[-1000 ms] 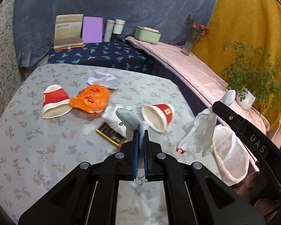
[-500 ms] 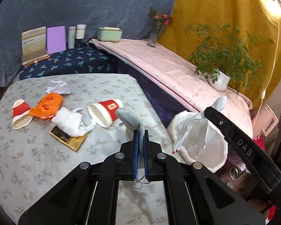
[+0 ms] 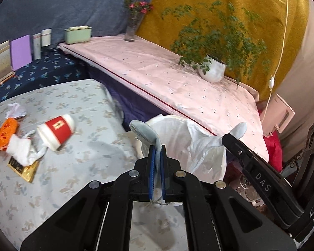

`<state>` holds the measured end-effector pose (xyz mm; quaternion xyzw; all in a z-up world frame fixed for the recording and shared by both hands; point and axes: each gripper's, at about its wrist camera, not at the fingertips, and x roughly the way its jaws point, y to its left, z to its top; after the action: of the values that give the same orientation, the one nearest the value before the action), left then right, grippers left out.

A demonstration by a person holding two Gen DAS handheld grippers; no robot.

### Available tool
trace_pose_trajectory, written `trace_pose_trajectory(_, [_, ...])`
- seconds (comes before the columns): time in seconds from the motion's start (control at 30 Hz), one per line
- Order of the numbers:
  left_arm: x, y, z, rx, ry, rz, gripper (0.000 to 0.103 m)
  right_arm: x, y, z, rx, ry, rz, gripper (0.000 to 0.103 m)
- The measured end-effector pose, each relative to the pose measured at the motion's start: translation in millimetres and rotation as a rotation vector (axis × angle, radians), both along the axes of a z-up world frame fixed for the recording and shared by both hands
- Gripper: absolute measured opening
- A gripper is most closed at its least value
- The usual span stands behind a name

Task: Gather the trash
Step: 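Carry the grey pouch and white glove in both tools over the bin, then open both tools to drop the grey pouch and glove into the bin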

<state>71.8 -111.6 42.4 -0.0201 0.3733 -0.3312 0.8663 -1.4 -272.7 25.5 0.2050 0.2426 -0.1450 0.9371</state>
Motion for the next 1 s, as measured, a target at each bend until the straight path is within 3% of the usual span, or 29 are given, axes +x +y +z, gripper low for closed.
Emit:
trace_pose_trajectory(0.37, [9, -67, -20, 0.031, 0.030, -0.093, 0.005, -10, -40, -20, 0.029, 0.028, -0.070, 0.003])
trace_pose_trajectory(0.6, [20, -81, -40, 0.049, 0.074, -0.093, 0.007, -3, -50, -31, 0.044, 0.053, -0.079, 0.003])
trace_pose_trajectory(0.7, [26, -79, -46, 0.050, 0.091, -0.083, 0.021, 2, -52, -35, 0.049, 0.061, -0.077, 0.004])
trace_pose_trajectory(0.77, [28, -77, -48, 0.050, 0.087, -0.062, 0.040, 4, -51, -36, 0.046, 0.065, -0.076, 0.007])
trace_pose_trajectory(0.87, [30, -73, -48, 0.051, 0.080, -0.038, 0.050, 7, -52, -37, 0.056, 0.058, -0.083, 0.012])
trace_pose_trajectory(1.0, [34, -64, -49, 0.044, 0.091, -0.012, 0.053, 10, -50, -36, 0.054, 0.056, -0.082, 0.015])
